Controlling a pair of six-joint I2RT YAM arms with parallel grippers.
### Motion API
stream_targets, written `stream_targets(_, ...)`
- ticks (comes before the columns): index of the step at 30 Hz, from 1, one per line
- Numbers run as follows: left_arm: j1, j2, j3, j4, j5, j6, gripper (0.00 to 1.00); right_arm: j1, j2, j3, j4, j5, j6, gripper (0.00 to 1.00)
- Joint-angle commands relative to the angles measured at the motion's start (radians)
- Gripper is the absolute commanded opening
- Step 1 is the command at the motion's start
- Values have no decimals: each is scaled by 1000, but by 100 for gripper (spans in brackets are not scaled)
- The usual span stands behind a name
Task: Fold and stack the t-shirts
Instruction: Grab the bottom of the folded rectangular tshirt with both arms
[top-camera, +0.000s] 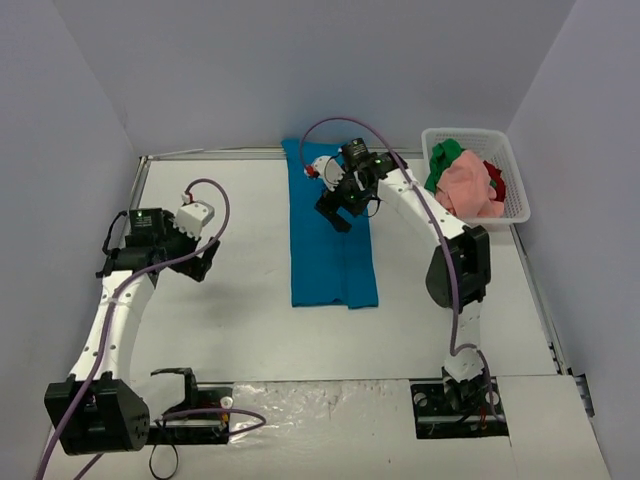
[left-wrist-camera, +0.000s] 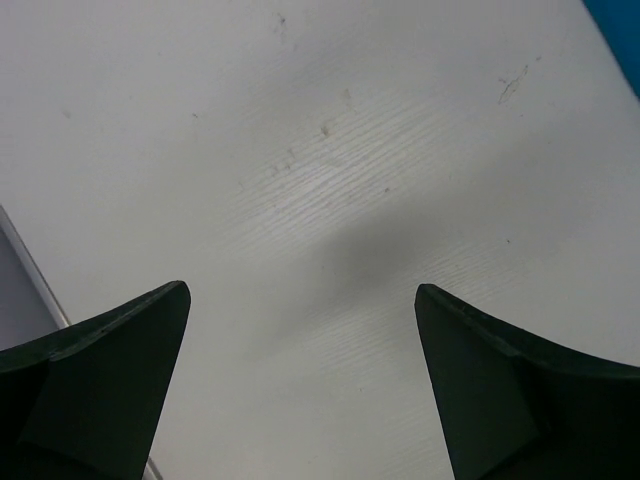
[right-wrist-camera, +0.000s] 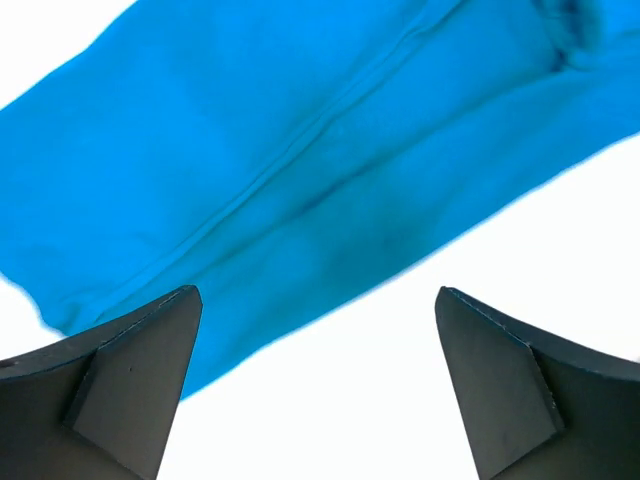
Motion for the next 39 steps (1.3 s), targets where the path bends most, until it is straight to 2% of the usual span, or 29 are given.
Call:
stream_targets(1,-60,-45,101,-69,-54,66,95,-27,-151,-83,-48,-30,27,100)
stream_targets(2,-111,-56,109,-75,-77,74,95,-35,-169,-125,-49,-51,33,100)
stream_targets(3,-143,-59,112,-75,-164,81,95,-40,-200,-143,-40,-23,42,100)
stream_targets(6,-353,-62,127,-72,-345,91,94,-40,-287,-222,9,103,107,100)
stream_targets(9,-424,-34,146,-97,-346,94,94,-41,-409,-346,128,305,182,100)
stream_targets(10,-451,-22,152,-101,-311,85,94,-53,-432,-370,138,306,197,100)
stream_targets(11,-464,2,158,-106,-286,82,94,-92,-446,-388,138,292,222,100)
stream_targets(13,-493,22,167,-106,-248,77,94,-147,-473,-431,121,115,309,100)
stream_targets(16,-556,52,164,-82,-203,72,94,-250,-449,-457,29,-132,290,100)
stream_targets(17,-579,65,162,-74,-184,71,94,-256,-444,-466,-7,-148,267,100)
stream_targets(20,-629,84,139,-39,-179,77,95,-259,-516,-567,1,-154,201,99)
stream_targets(22,-701,84,123,-11,-206,110,96,-267,-563,-612,20,-145,190,97)
stream_targets(27,-821,144,98,61,-242,114,100,-284,-708,-753,99,-1,188,96)
stream_targets(29,-867,185,93,75,-268,124,93,-299,-737,-776,103,8,188,93)
stream_targets(31,-925,205,81,102,-315,153,91,-320,-758,-792,103,-8,188,92)
stream_targets(39,-959,250,-14,184,-301,189,87,-385,-786,-810,104,-53,185,90)
